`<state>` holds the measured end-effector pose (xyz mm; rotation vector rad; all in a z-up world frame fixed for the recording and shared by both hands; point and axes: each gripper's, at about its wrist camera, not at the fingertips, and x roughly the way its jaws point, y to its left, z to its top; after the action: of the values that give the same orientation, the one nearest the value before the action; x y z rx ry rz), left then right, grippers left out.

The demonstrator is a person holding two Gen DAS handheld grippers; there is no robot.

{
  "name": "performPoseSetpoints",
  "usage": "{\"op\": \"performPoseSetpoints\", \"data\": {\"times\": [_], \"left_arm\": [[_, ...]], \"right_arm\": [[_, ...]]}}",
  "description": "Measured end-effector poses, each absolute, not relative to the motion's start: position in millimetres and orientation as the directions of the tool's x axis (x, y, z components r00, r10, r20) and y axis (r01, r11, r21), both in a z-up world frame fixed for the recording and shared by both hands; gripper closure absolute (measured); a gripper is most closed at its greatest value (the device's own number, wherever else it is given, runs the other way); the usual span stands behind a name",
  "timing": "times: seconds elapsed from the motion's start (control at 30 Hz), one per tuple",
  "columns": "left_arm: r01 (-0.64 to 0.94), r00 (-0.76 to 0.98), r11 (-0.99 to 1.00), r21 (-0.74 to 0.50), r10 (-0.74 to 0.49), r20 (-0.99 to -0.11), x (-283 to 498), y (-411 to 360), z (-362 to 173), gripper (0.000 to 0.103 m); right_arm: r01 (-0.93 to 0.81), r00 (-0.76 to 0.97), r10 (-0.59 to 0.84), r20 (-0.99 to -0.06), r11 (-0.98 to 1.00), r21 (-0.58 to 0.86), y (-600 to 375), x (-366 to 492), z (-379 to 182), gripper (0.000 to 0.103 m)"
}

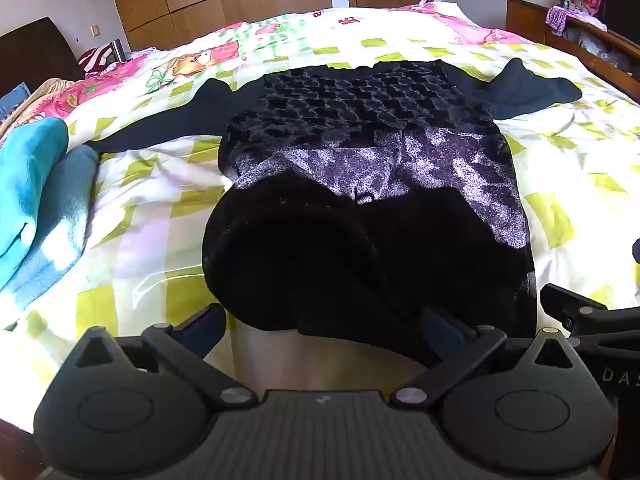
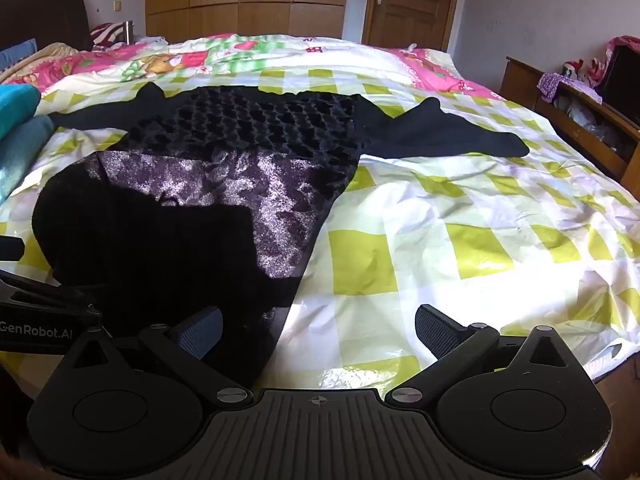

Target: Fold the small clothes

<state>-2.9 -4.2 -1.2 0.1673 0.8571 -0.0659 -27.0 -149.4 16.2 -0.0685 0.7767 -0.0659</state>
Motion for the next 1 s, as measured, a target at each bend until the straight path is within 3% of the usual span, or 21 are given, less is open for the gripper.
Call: {"op": "performPoseSetpoints", "data": {"times": [1.0], "left_arm": [[0.128, 0.659, 0.987, 0.093, -0.015, -0.752, -1.2, 3.5, -1.1, 0.000]], "right_arm": [[0.038, 0.692, -0.091, -0.717, 0.995, -0.090, -146.2, -19.3, 13.2, 0.003]]}}
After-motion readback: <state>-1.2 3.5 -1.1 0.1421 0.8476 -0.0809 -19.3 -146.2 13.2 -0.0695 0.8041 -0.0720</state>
